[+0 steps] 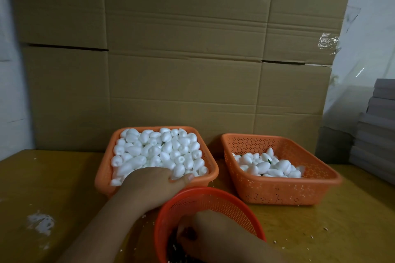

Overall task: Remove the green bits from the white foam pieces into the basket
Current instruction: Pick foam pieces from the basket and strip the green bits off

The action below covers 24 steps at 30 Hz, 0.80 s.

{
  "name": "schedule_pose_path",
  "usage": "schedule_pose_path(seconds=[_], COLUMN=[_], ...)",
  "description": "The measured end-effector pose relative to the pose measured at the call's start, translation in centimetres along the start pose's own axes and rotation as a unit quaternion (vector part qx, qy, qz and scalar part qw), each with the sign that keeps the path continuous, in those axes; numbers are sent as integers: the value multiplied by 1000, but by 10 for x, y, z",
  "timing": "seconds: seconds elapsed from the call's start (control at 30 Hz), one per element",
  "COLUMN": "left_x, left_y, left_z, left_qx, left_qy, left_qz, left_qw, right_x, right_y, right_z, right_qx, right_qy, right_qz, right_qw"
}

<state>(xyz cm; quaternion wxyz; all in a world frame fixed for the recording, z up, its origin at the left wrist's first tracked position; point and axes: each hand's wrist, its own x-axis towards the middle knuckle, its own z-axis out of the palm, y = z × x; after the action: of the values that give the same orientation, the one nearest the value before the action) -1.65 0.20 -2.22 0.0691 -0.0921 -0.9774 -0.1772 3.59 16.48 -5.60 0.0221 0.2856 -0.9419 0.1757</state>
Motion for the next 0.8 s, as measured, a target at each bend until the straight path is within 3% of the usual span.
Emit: schedule_pose_path(seconds=[0.13, 0.23, 0.33, 0.5, 0.57, 0.67, 0.8], left_x=[2, 1, -2, -16, -18, -15, -14], left_y=[2, 12, 26, 56, 60, 56, 53], left_z=[-4, -15, -19, -4, 9, 24, 28], left_qx=[-26, -181, -354, -568, -553, -416, -376], left_qy=[81, 115, 120, 47, 51, 65, 115], left_qz=[-15, 1, 27, 101, 110, 124, 158], left_qw=[996, 977, 927, 816, 824, 898, 906], right_x=[1, -2, -3, -2, -4, -5, -5], right_y=[1, 0, 0, -4, -4, -3, -4], right_z=[-2, -5, -7, -3, -1, 1, 0], right_qx=[4, 18, 25, 5, 17, 11, 26], right_qy=[-6, -14, -10, 7, -18, -27, -32], right_qz=[-6, -14, -15, -8, 18, 23, 30], right_qw=[1000, 1000, 1000, 1000, 1000, 999, 999])
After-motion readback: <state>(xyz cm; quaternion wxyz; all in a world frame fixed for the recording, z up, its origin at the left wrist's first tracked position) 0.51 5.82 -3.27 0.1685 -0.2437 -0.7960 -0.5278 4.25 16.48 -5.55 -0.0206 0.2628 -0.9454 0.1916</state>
